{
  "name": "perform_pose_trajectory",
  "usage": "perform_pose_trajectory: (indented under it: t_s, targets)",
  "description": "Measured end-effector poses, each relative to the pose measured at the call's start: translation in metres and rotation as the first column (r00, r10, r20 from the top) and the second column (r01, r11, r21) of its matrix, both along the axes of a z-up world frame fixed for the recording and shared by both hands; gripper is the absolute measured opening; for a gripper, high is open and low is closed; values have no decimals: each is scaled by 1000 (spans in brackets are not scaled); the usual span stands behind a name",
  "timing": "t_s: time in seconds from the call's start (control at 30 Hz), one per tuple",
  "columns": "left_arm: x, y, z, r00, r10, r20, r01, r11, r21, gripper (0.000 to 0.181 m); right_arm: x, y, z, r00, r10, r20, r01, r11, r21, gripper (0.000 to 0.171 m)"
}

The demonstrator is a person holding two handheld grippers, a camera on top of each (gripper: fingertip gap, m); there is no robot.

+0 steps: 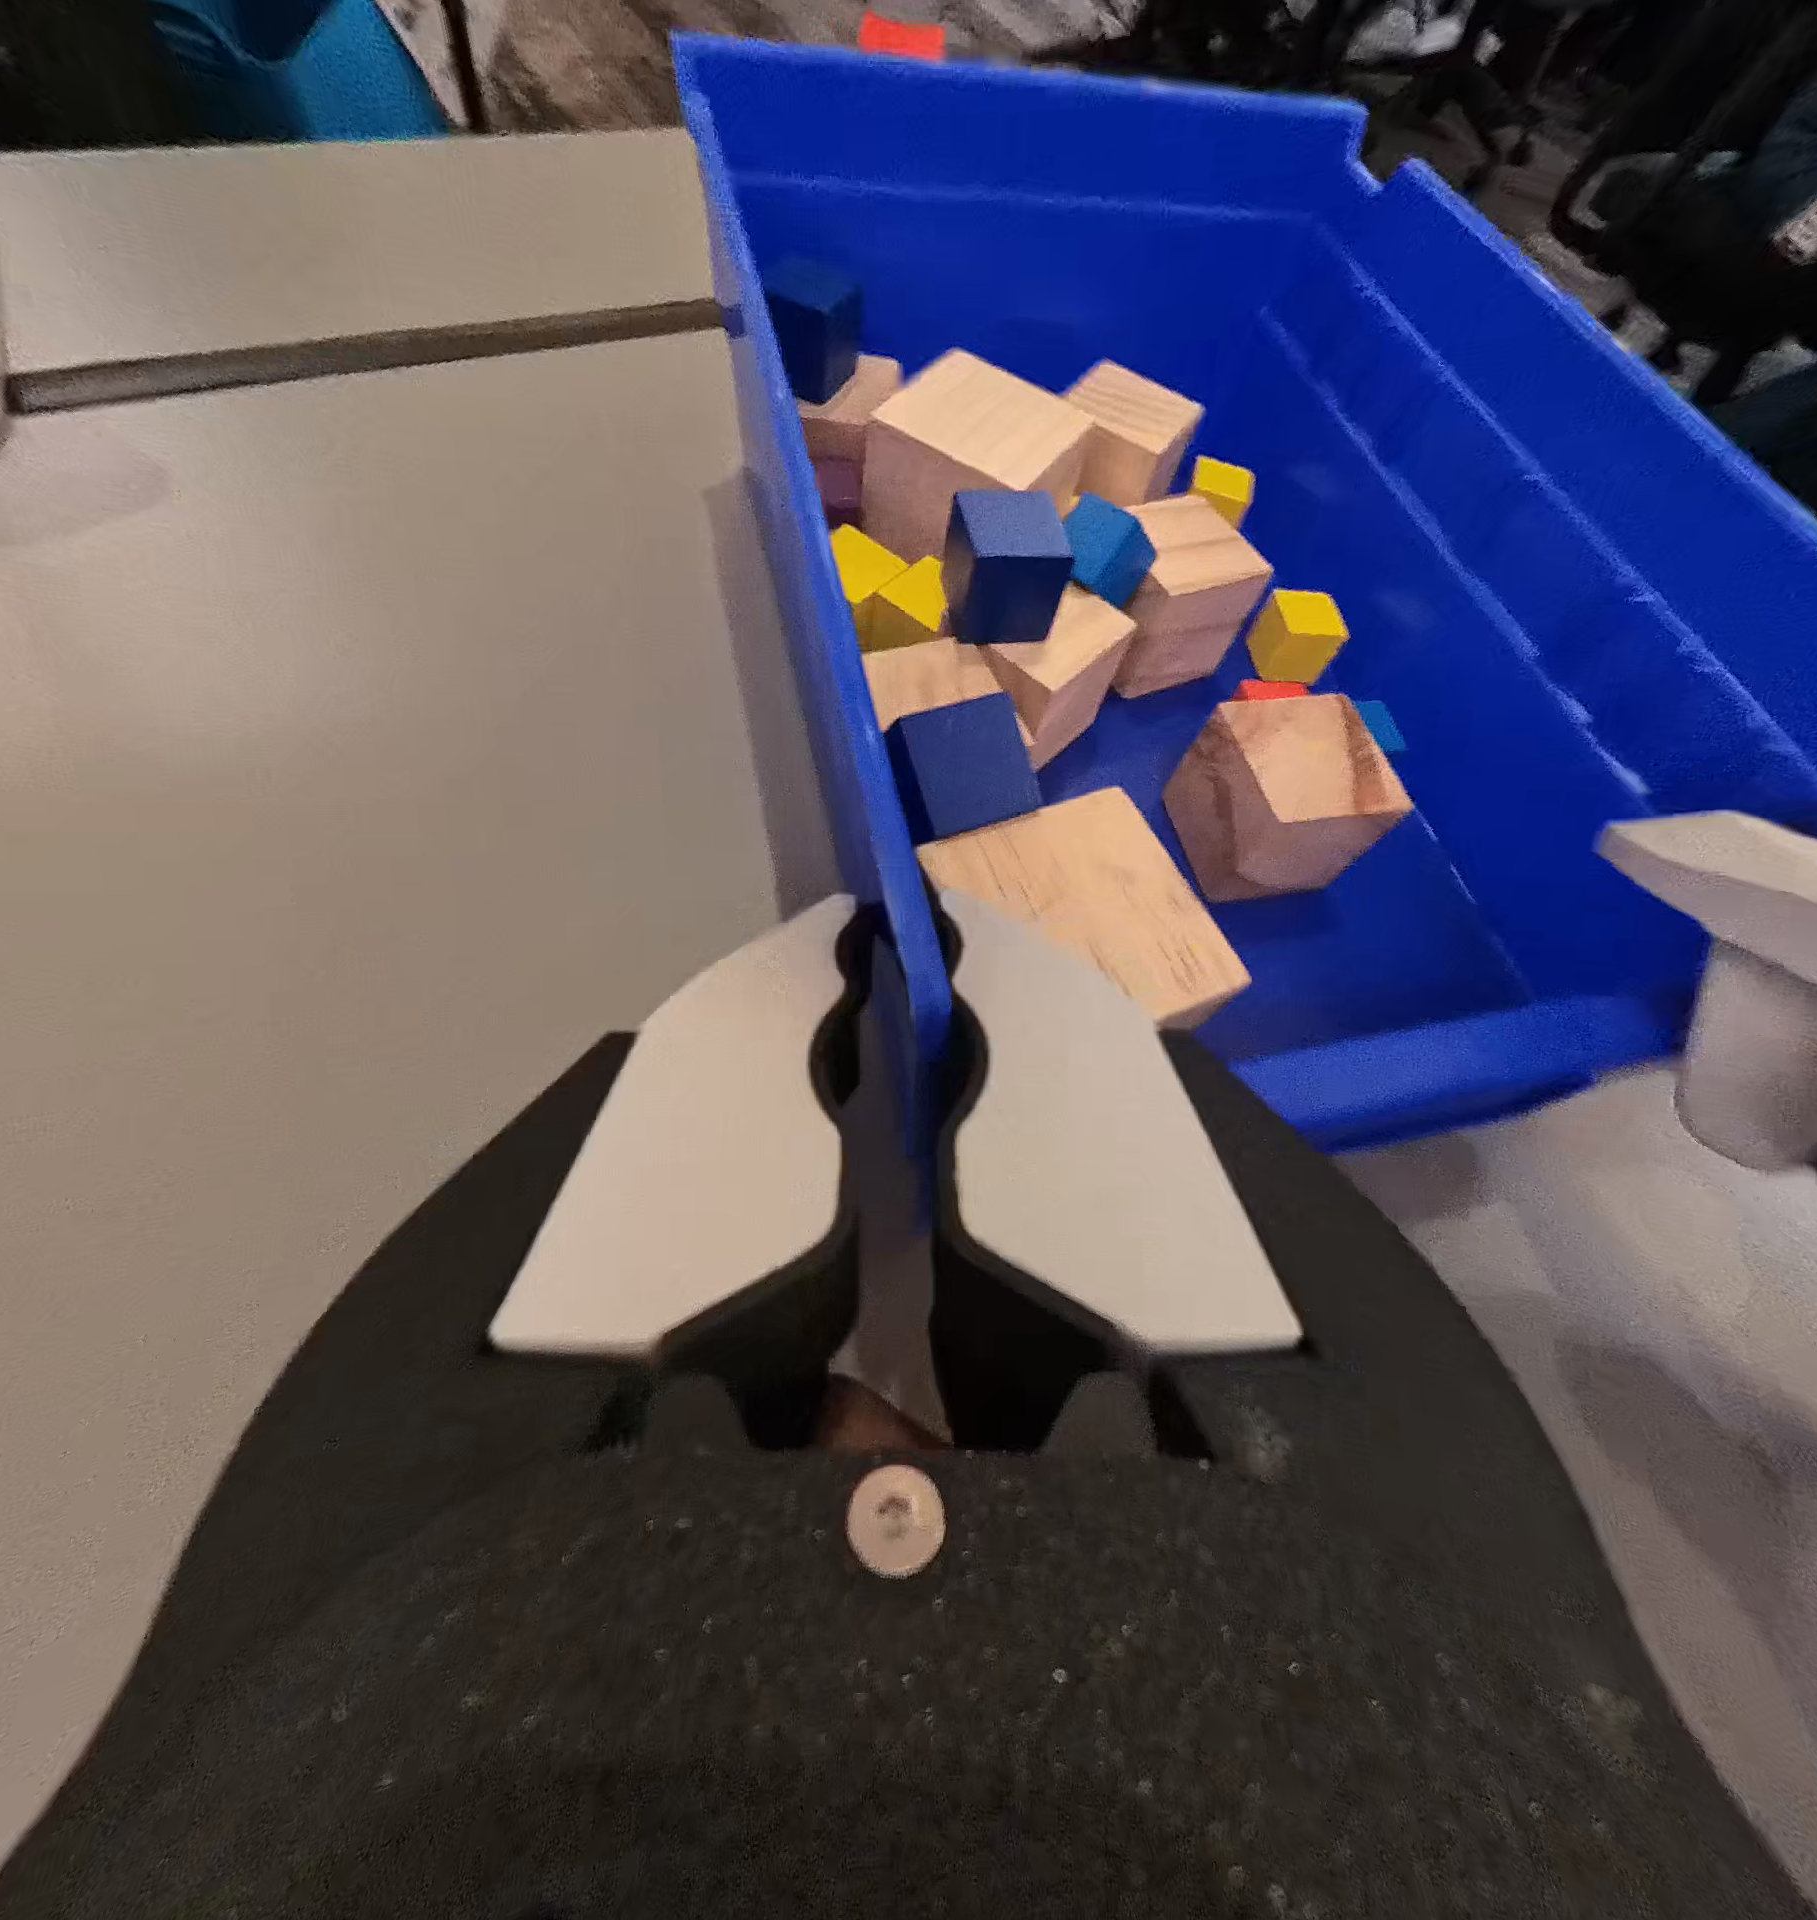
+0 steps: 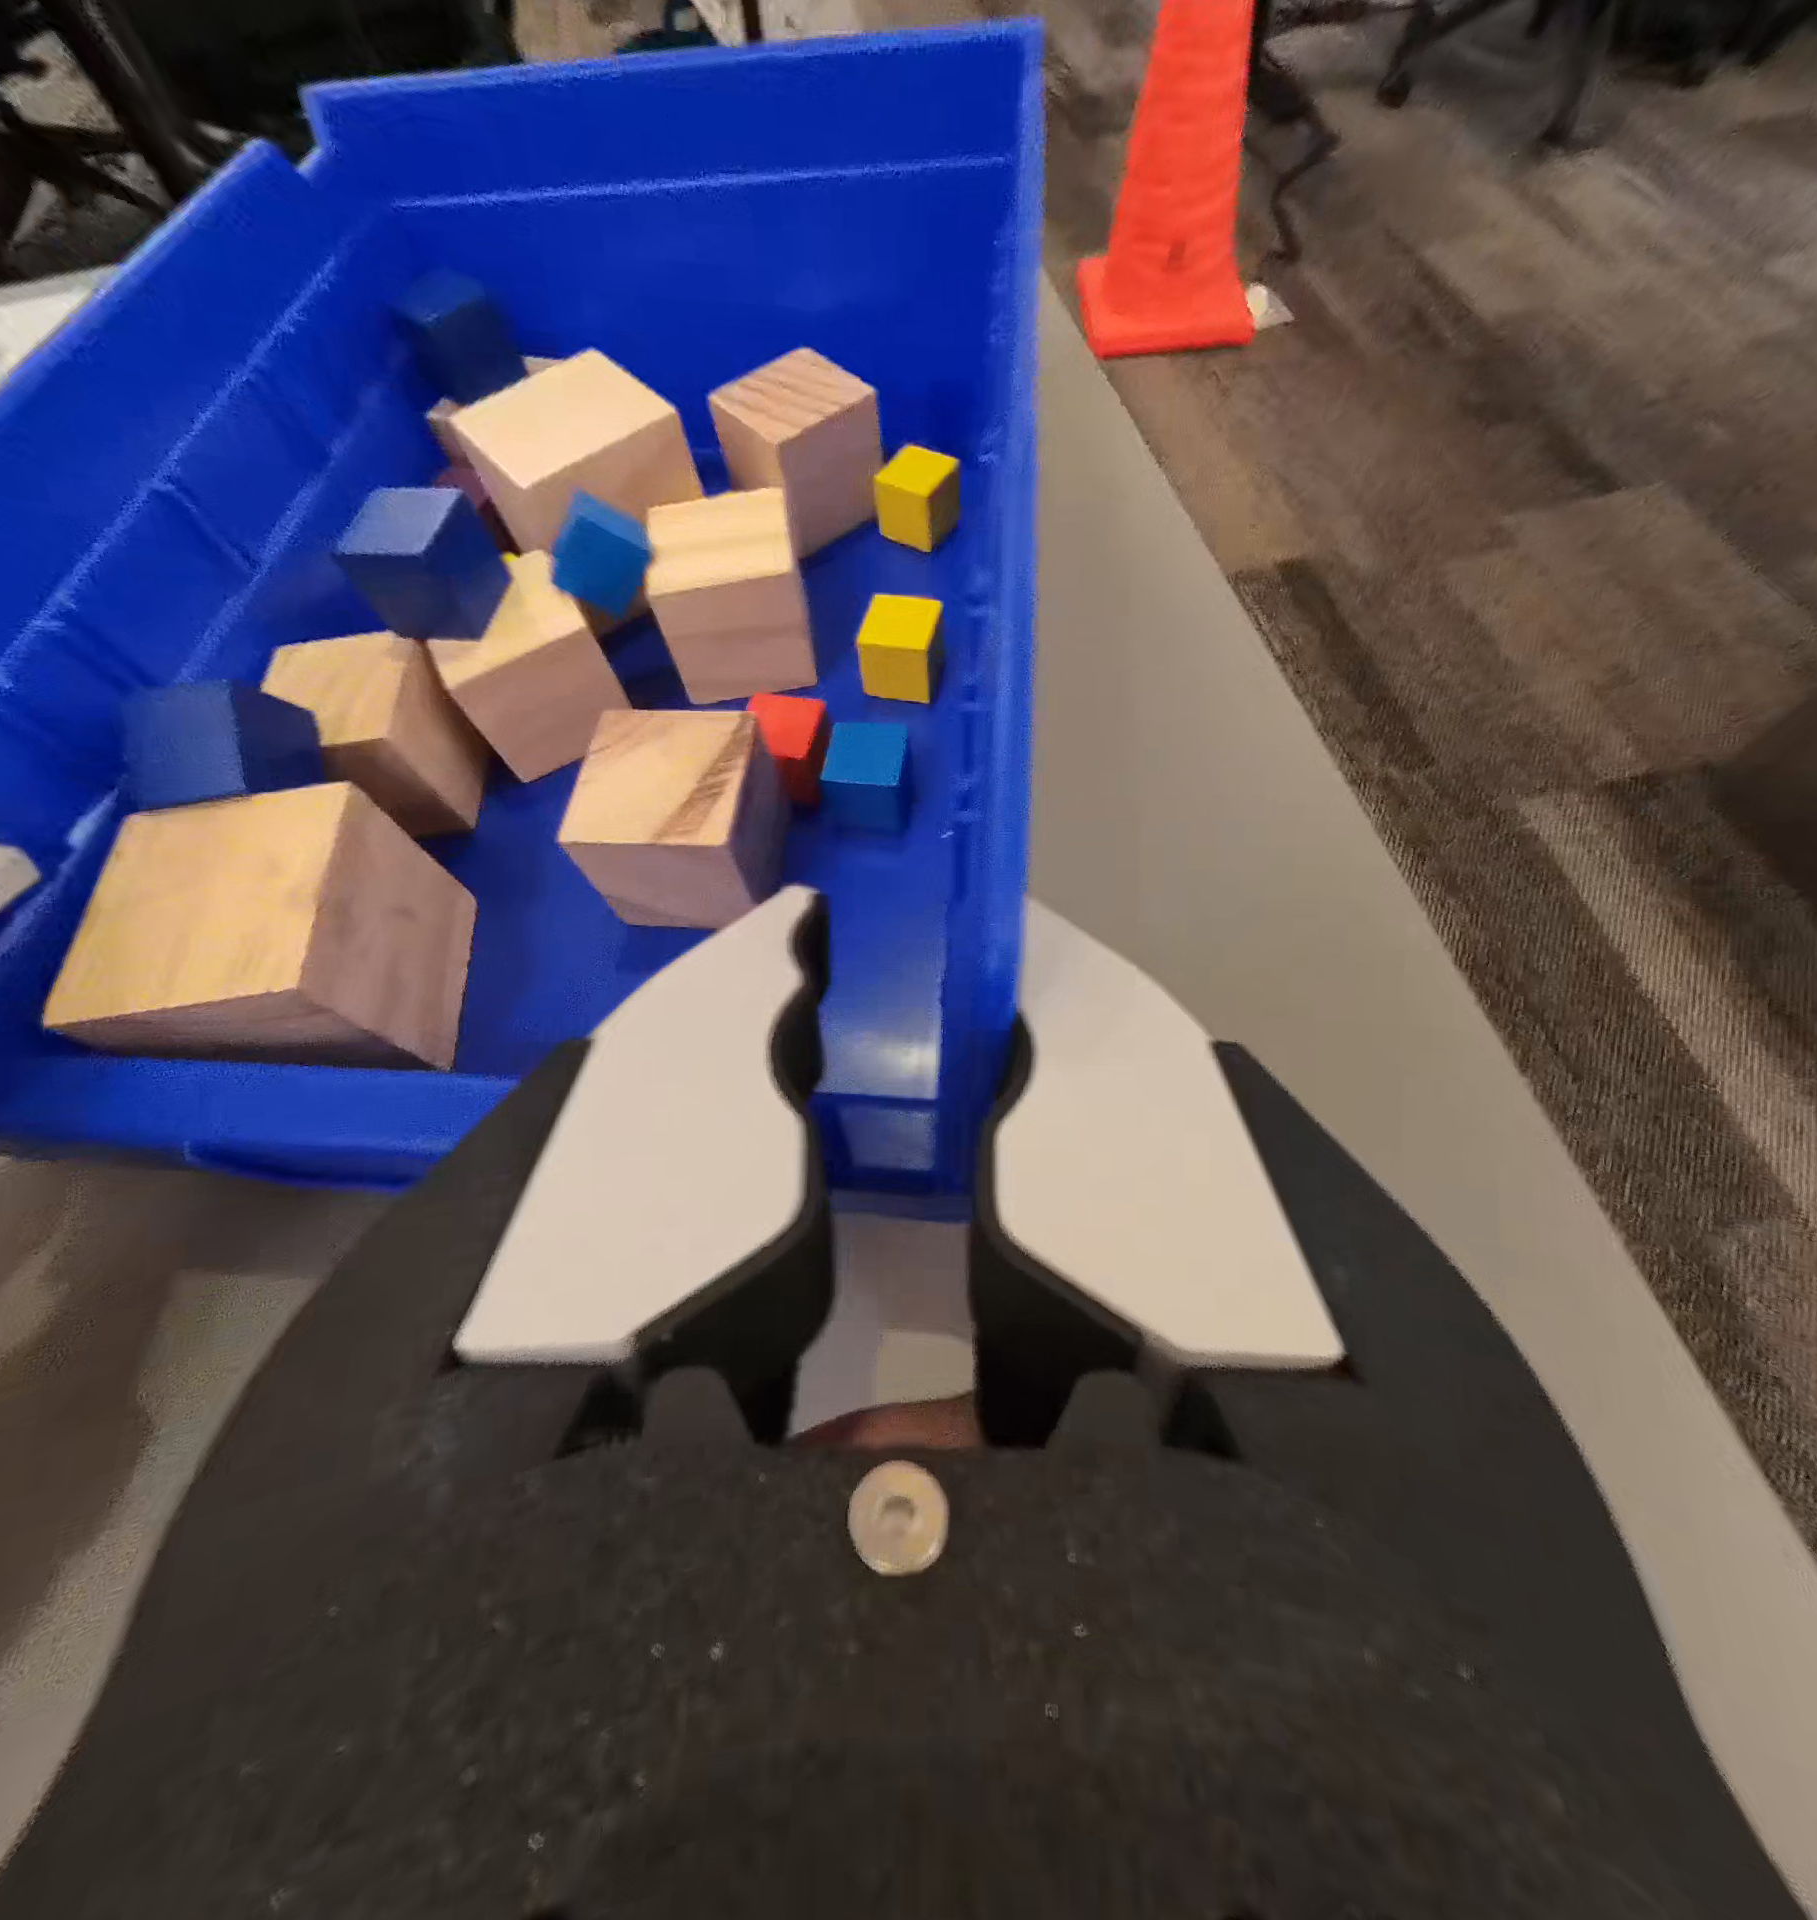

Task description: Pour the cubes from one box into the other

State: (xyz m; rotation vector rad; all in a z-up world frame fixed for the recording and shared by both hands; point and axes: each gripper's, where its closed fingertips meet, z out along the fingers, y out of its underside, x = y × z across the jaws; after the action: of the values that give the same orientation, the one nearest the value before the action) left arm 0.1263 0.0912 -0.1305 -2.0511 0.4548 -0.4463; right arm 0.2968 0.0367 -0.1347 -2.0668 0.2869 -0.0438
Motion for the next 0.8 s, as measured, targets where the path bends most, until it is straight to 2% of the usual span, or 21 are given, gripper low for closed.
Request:
perform_pose_trajectory:
  t_s: [0.03,0.17,0.33,0.53,0.63,0.8]
  targets:
    - [-3,2,0,999,33,-9,-33,999,5,7,8,-4,1,997,-70,-22,70,997,-14,3]
    - [-11,-2,1,993,88,-75,-87,996,12,3,3,-8,7,996,-92,1,92,996,-1,2]
    - [-50,-10,21,993,117,-22,-116,992,43,3,-36,-10,38,998,-54,45,50,996,78,2]
    - [-175,-11,55,968,250,-23,-247,964,96,3,-156,14,66,995,89,42,-94,988,124,2]
    - [-247,-12,52,948,317,-31,-314,946,75,3,-227,28,67,985,165,49,-169,980,103,2]
    - [-344,-10,33,918,390,-76,-389,921,35,3,-324,48,44,961,273,41,-276,959,71,2]
